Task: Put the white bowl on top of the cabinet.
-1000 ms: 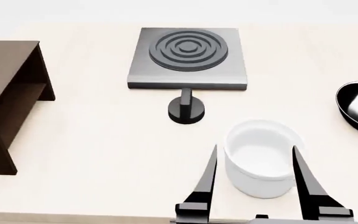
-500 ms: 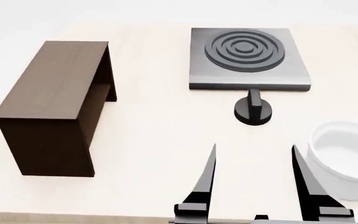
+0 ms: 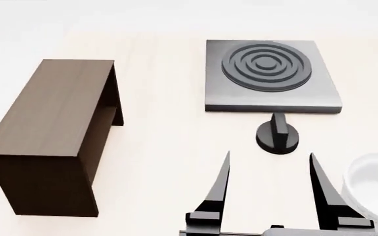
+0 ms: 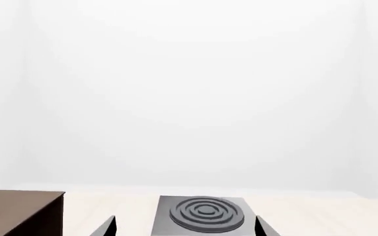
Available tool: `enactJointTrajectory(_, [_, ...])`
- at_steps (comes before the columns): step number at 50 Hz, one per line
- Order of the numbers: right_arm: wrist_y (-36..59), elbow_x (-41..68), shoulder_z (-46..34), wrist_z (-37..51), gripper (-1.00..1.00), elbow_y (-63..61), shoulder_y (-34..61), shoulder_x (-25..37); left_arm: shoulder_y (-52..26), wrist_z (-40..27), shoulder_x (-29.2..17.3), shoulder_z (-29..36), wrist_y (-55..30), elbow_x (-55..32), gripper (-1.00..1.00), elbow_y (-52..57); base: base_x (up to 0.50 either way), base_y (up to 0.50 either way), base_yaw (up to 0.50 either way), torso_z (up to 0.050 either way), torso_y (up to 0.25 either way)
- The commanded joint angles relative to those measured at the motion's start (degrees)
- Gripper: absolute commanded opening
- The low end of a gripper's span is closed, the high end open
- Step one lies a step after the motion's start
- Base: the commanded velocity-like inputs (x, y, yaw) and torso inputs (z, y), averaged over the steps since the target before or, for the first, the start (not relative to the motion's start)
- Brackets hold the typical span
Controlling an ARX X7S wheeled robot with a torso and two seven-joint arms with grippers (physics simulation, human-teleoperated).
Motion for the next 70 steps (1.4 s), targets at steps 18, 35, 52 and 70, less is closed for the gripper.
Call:
enactJointTrajectory(18, [-1.06,0.24,-0.05,1.54,1.00,-0.45,-0.18,0.84,0.13,-0.58,-0.64,0.90,0.71,-0.43,1.00,-0.29,0.31,0.01,0.00,0.000,0.000])
enactJointTrajectory(35, [-0.98,1.41,0.64,2.50,1.00,-0.25,0.15,0.39,0.03,-0.79,-0.97,1.27,1.17,-0.74,1.00,-0.83,0.06,0.28,0.00,0.000,0.000])
enactJointTrajectory(52, [-0.67,2.25,1.10,3.48,1.00,-0.34,0.32,0.51,0.18,-1.14,-1.22,1.70,1.50,-0.83,1.00,-0.77,0.17,0.00,0.00,0.000,0.000])
enactJointTrajectory(70, [1.86,3.26,3.25,6.14,1.00,-1.74,1.00,-0.30,0.80,-1.65,-1.36,2.09,1.82,-0.94,1.00,-0.27,0.00,0.00,0.00,0.000,0.000])
